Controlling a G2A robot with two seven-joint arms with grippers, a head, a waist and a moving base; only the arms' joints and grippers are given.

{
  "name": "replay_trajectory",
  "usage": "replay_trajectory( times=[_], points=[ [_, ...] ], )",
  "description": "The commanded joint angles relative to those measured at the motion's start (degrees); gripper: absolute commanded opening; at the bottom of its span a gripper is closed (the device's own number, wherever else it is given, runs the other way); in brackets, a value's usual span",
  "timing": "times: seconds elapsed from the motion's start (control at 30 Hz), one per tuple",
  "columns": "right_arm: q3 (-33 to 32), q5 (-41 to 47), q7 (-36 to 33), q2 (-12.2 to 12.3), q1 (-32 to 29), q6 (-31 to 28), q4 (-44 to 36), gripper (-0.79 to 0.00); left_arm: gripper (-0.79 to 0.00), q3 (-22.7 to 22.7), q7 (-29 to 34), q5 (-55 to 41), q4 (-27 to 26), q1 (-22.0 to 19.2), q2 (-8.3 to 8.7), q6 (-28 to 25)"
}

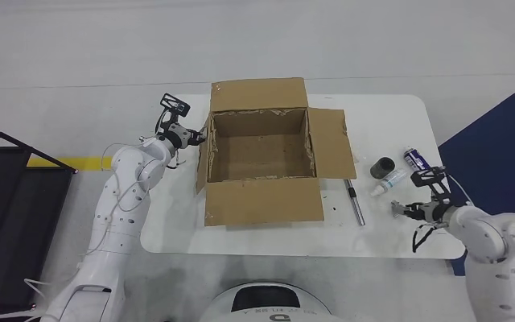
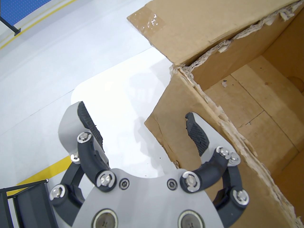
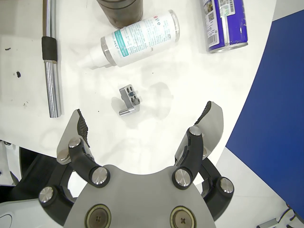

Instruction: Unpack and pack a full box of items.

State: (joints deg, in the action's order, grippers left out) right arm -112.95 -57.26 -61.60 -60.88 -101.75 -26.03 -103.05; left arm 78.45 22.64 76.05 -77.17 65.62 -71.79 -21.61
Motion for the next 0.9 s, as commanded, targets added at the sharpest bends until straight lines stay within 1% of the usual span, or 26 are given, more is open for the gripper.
replay_trajectory(
  times=[0.0, 0.13, 0.3, 0.37, 0.4, 0.47, 0.5, 0.53, 0.7, 0.8, 0.87],
  points=[
    [0.8, -0.2, -0.2, 0.1, 0.6, -0.6, 0.8, -0.372, 0.0, 0.0, 0.0, 0.0, 0.0, 0.0, 0.0, 0.0],
    [2.9, -2.0, -0.2, 0.4, 2.2, -0.8, 2.9, -0.434, 0.0, 0.0, 0.0, 0.0, 0.0, 0.0, 0.0, 0.0],
    [5.8, -4.7, 0.2, 0.6, 4.7, 0.2, 6.0, -0.474, 0.0, 0.0, 0.0, 0.0, 0.0, 0.0, 0.0, 0.0],
    [6.3, -5.2, 0.4, 0.7, 5.2, 0.0, 6.8, -0.517, 0.0, 0.0, 0.0, 0.0, 0.0, 0.0, 0.0, 0.0],
    [6.5, -5.7, 0.5, 0.8, 5.4, 0.2, 7.0, -0.579, 0.0, 0.0, 0.0, 0.0, 0.0, 0.0, 0.0, 0.0],
    [7.1, -6.8, 0.6, 0.8, 5.7, 0.6, 7.5, -0.637, 0.0, 0.0, 0.0, 0.0, 0.0, 0.0, 0.0, 0.0],
    [7.5, -7.2, 0.6, 0.9, 5.8, 0.7, 7.6, -0.748, 0.0, 0.0, 0.0, 0.0, 0.0, 0.0, 0.0, 0.0],
    [7.8, -7.6, 0.5, 0.9, 5.9, 0.8, 7.8, -0.785, 0.0, 0.0, 0.0, 0.0, 0.0, 0.0, 0.0, 0.0],
    [8.3, -8.6, 0.7, 1.1, 5.9, 0.9, 7.9, -0.785, 0.0, 0.0, 0.0, 0.0, 0.0, 0.0, 0.0, 0.0],
    [5.8, -5.7, 2.1, 1.3, 4.7, -0.5, 6.8, -0.785, 0.0, 0.0, 0.0, 0.0, 0.0, 0.0, 0.0, 0.0],
    [2.8, -1.3, 3.5, 1.5, 3.2, -1.9, 5.7, -0.785, 0.0, 0.0, 0.0, 0.0, 0.0, 0.0, 0.0, 0.0]
  ],
)
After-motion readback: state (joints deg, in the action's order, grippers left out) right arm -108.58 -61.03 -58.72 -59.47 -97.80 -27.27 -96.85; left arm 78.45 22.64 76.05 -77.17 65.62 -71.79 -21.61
